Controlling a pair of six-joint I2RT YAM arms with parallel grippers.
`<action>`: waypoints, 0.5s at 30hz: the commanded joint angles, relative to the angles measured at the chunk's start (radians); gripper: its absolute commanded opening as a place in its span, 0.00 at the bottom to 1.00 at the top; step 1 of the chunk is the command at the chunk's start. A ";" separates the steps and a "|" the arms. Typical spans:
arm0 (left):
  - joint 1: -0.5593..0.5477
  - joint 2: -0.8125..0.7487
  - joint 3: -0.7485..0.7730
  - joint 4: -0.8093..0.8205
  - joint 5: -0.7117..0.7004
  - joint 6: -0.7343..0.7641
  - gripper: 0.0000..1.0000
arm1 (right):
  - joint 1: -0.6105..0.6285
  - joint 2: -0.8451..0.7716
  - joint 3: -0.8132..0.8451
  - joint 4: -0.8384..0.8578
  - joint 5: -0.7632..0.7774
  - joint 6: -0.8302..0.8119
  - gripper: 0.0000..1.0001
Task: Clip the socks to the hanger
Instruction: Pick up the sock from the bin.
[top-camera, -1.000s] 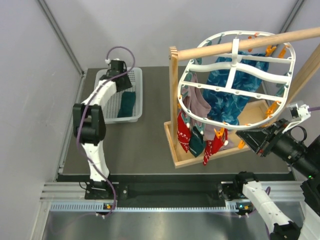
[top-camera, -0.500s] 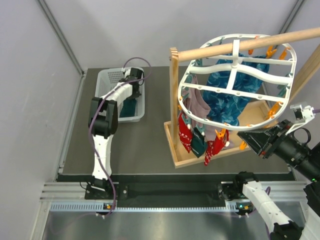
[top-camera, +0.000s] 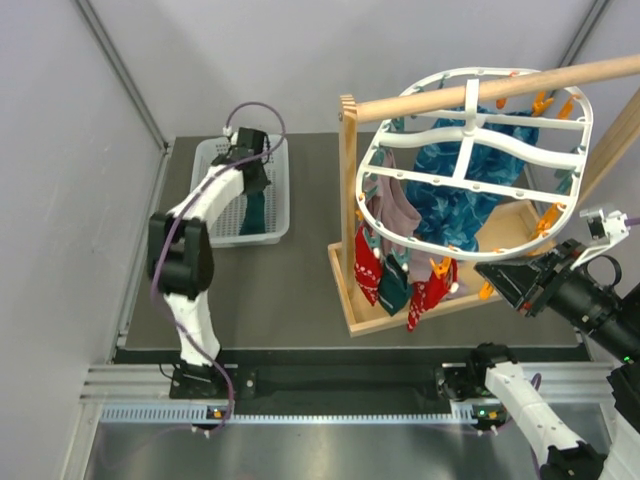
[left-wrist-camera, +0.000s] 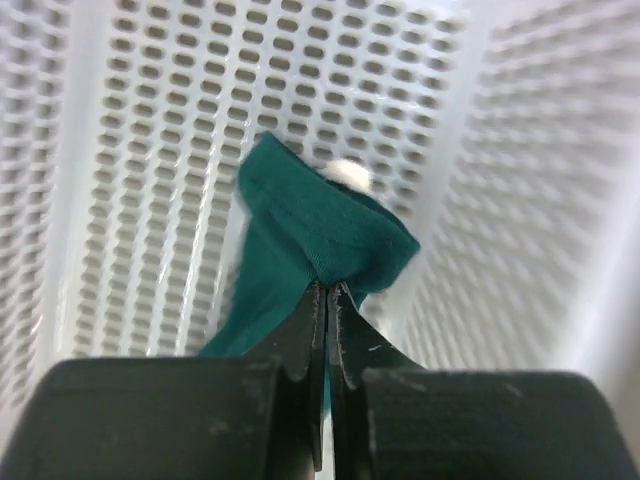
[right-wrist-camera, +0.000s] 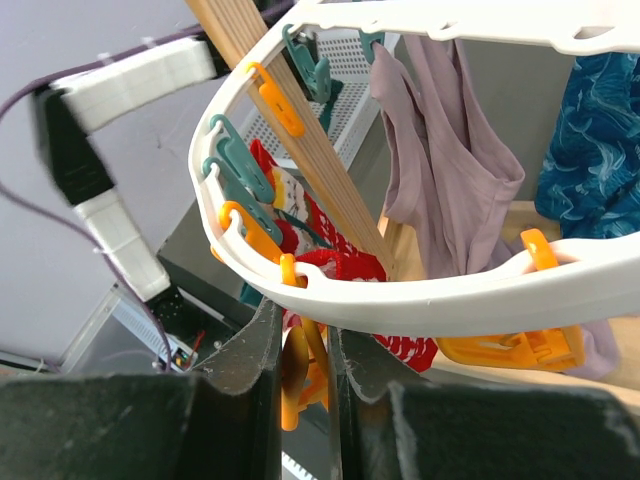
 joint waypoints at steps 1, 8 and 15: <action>0.002 -0.338 -0.109 0.072 0.149 -0.031 0.00 | 0.007 0.018 -0.006 0.005 -0.020 0.002 0.00; -0.009 -0.924 -0.460 0.276 0.603 -0.138 0.00 | 0.007 0.028 0.002 0.009 -0.021 -0.001 0.00; -0.035 -1.243 -0.669 0.341 0.976 -0.249 0.00 | 0.008 0.031 -0.003 0.006 -0.023 -0.010 0.00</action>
